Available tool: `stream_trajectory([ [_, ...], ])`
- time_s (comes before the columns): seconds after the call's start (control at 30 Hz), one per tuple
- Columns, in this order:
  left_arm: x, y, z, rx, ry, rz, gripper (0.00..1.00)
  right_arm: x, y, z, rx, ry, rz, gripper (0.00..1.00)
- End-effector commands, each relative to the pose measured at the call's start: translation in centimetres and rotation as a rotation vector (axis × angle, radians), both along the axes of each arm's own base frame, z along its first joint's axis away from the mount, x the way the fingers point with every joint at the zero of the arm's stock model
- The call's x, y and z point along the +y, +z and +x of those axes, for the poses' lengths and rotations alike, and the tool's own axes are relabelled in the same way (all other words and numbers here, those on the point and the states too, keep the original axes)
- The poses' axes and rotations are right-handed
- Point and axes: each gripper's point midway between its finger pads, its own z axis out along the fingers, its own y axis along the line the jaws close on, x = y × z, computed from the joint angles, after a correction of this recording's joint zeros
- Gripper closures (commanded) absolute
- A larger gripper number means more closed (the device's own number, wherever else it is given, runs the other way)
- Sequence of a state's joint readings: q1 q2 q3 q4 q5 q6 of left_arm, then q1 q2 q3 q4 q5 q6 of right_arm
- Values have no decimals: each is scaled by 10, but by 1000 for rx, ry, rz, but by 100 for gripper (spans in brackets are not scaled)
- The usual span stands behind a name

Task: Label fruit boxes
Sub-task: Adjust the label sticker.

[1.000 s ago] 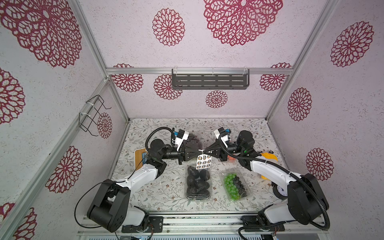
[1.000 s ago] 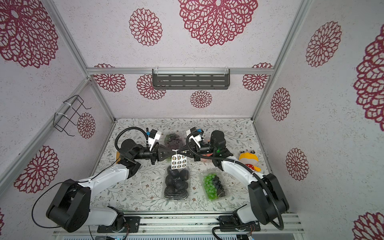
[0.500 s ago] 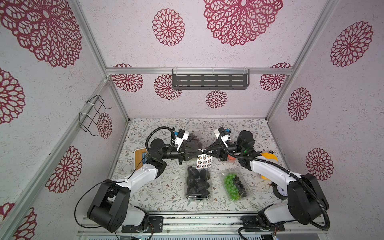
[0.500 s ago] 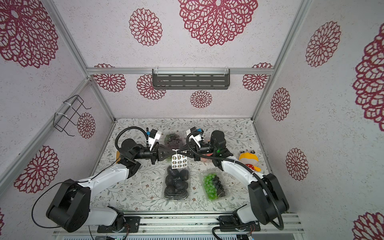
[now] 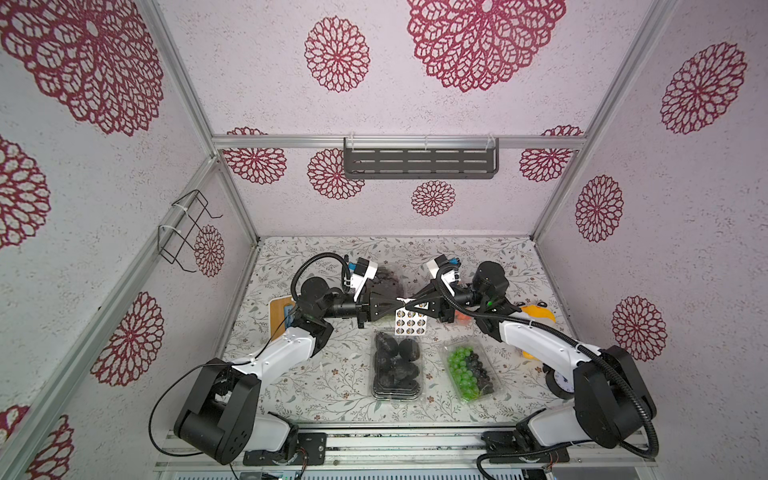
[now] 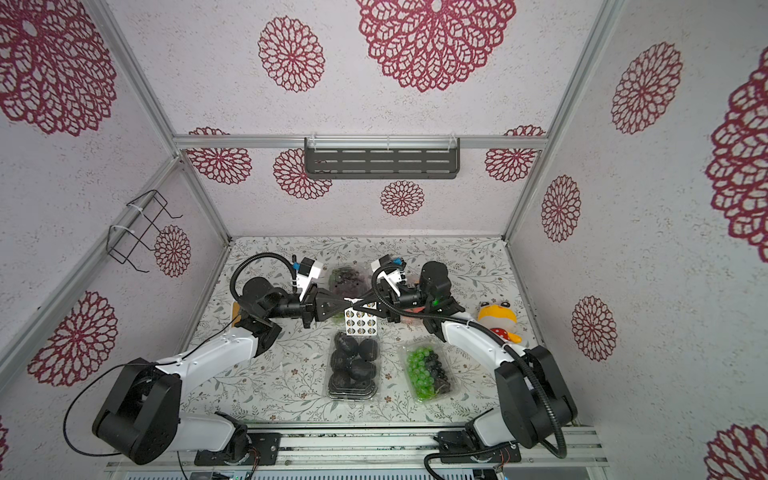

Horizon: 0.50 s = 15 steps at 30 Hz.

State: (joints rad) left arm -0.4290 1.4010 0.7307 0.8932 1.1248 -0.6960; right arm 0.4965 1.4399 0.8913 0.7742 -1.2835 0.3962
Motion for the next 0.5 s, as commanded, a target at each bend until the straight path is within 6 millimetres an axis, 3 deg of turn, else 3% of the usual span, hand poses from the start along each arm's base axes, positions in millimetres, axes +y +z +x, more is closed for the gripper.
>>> stream_trajectory([
  [0.0,0,4,3,-17,0,-8,100,0,16,-4,-57,25,32,87],
  [0.2,6,8,2,-25,-8,-33,100,-6,18,-9,-62,26,50,82],
  [0.47,7,14,-4,-22,-66,-79,100,-9,22,-8,-50,33,69,86],
])
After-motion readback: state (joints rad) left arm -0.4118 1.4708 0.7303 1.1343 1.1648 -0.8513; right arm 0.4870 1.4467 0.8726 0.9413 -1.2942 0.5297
